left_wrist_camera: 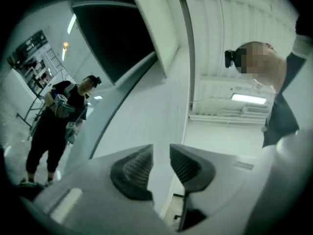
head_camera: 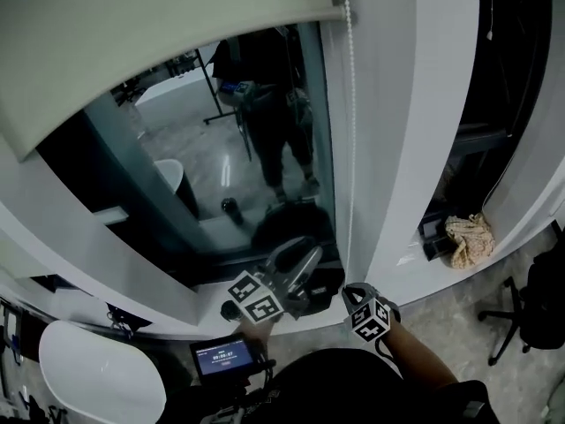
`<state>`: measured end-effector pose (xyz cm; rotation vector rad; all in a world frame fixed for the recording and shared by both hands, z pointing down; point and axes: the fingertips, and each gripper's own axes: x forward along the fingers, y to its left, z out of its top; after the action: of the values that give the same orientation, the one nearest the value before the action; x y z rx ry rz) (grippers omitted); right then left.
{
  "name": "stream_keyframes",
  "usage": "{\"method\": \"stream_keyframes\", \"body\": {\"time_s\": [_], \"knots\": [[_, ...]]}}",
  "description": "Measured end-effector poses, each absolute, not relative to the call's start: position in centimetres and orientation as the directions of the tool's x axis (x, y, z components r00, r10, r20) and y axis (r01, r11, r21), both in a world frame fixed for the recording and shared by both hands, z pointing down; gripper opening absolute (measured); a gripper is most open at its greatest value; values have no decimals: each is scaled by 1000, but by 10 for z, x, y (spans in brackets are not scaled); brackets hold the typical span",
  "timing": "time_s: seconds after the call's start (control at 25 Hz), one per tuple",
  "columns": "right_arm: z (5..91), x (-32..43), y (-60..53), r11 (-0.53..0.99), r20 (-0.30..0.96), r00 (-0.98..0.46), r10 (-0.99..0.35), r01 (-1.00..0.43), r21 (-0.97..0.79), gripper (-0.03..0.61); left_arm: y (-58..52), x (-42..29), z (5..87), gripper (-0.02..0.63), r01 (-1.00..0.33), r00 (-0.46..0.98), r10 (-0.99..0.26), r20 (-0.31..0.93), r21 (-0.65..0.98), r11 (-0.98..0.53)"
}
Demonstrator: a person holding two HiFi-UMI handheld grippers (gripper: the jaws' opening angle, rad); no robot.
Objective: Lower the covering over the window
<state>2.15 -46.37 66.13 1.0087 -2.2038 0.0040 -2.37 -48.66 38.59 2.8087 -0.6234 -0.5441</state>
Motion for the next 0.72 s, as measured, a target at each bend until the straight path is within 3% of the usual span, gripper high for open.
{"method": "stream_keyframes", "body": {"time_s": [0.2,0.56,0.6,0.64,0.72], "knots": [[739,14,-427,740,728,-485,-485,-671,46,6,-478,22,324,97,-248,871,-292,-395,159,-956],[760,6,-417,771,762,-497,-415,-637,5,6,-446,55,236,110,-162,847,-110,-521,-55,-985],[760,6,-417,774,762,-500,-412,-633,3,6,-448,53,234,84,-181,838,-127,-530,-52,-982],[758,6,-416,774,761,-501,-411,-633,1,6,-452,49,233,10,-197,827,-149,-542,-32,-980],[758,10,-415,765,763,-497,-413,-644,-6,6,-462,42,236,9,-215,813,-194,-549,27,-976]]}}
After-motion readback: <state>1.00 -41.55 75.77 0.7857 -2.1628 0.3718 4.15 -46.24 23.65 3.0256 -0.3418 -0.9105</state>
